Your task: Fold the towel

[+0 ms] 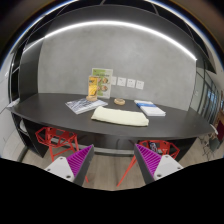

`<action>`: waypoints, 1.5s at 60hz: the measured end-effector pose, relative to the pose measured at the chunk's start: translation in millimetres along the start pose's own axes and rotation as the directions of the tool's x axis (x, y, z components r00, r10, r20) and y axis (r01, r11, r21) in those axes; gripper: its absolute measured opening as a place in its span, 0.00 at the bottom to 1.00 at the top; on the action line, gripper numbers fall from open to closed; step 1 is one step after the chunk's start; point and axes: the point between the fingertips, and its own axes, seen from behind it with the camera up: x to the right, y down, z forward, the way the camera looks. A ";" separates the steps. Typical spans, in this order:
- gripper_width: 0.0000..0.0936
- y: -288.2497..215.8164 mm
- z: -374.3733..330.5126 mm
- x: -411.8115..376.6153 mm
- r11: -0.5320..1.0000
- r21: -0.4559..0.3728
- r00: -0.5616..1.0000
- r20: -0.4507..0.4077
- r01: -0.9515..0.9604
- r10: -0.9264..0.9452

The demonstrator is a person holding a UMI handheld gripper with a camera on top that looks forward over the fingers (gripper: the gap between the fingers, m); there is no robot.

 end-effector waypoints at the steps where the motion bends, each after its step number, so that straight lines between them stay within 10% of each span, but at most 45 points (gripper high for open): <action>1: 0.91 -0.5 1.4 -0.6 1.000 0.001 1.000 0.001 0.000 0.000; 43: 0.78 -91.1 368.0 -106.8 0.997 -0.071 0.980 0.201 0.013 0.002; 50: 0.69 -81.1 401.5 -111.6 0.992 -0.123 0.979 0.203 0.043 -0.018; 59: 0.07 -77.3 411.6 -96.6 0.984 -0.100 0.982 0.134 0.145 -0.132; 79: 0.01 -117.4 393.5 -78.3 0.999 -0.010 0.978 0.205 0.049 -0.046; 90: 0.02 -161.0 369.1 28.9 0.997 0.073 0.994 0.106 -0.031 0.023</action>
